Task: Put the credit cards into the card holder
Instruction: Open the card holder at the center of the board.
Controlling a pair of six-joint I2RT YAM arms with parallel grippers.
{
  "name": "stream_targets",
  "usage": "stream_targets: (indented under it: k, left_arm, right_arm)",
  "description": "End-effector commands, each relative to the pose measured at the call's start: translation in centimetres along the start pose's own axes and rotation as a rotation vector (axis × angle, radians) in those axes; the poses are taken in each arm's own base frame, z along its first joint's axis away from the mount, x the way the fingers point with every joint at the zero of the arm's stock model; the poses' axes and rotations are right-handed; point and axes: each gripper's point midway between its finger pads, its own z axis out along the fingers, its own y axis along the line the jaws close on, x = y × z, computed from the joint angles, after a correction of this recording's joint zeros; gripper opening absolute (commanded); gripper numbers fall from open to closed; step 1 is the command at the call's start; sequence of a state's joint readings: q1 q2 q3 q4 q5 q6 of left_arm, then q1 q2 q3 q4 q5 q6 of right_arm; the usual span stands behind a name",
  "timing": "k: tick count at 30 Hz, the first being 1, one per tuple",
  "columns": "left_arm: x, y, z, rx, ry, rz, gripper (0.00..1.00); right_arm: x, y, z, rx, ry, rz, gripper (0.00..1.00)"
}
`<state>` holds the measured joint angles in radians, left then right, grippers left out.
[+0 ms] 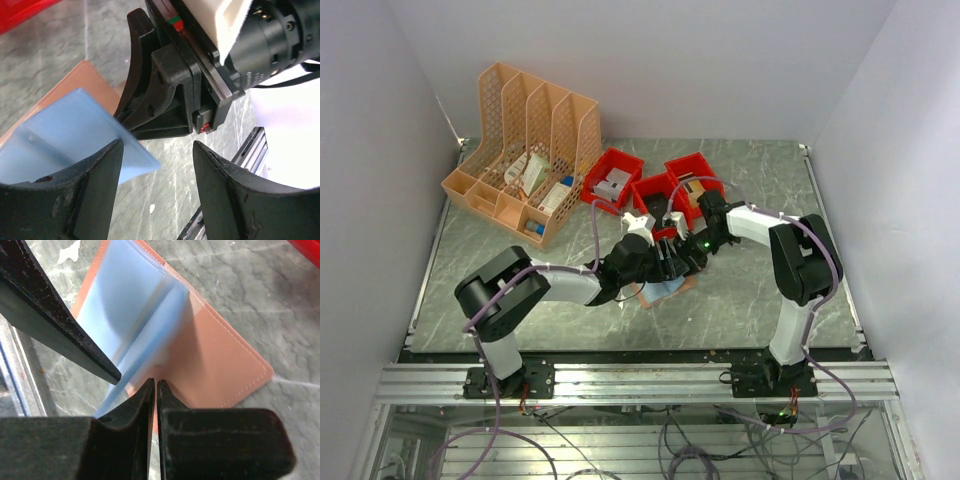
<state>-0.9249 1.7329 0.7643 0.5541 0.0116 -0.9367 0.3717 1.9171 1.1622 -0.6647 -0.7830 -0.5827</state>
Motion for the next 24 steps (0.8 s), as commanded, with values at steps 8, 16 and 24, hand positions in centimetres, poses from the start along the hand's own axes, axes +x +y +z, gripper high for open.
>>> stream_targets:
  k: [8,16,24]
  left_arm:
    - [-0.9,-2.8,2.9,0.158,-0.05,0.095,0.69]
    - [-0.9,-1.9,2.6,0.114,-0.041,0.143,0.68]
    - [-1.0,-1.7,2.3,0.131,-0.064,0.139,0.44]
  right_arm:
    - [-2.3,-1.2,-4.9,0.058,-0.205,0.085,0.18]
    - [-4.2,-0.1,-9.0,0.098,-0.343,-0.014,0.23]
    - [-3.3,0.9,-5.8,-0.085,-0.322,0.093,0.0]
